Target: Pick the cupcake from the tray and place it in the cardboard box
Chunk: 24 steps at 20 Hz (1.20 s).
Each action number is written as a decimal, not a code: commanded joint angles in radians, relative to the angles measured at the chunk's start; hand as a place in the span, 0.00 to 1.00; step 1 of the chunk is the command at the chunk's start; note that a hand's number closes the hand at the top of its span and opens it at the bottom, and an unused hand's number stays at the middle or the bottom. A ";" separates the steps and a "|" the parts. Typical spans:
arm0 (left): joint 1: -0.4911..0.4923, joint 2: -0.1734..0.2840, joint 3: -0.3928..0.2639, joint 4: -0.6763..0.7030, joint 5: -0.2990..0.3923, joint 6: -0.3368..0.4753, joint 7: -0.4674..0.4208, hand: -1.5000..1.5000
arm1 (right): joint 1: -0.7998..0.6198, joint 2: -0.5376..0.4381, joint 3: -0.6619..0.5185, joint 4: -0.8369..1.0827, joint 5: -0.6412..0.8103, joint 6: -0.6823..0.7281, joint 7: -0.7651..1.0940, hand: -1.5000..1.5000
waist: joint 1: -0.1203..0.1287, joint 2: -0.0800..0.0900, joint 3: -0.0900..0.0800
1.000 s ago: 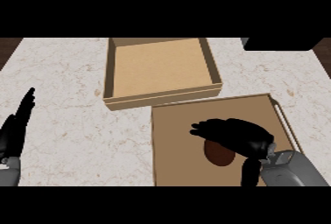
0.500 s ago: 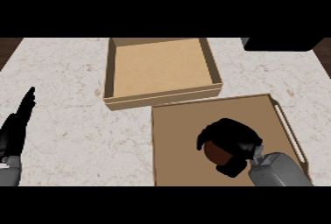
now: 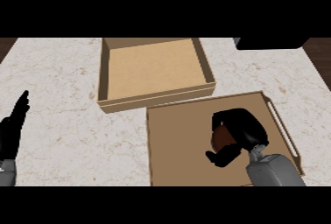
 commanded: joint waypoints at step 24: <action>-0.044 0.031 0.017 0.007 -0.009 -0.061 -0.015 0.50 | -0.549 0.164 0.086 -0.139 0.251 -0.162 0.855 1.00 | 0.055 0.013 0.005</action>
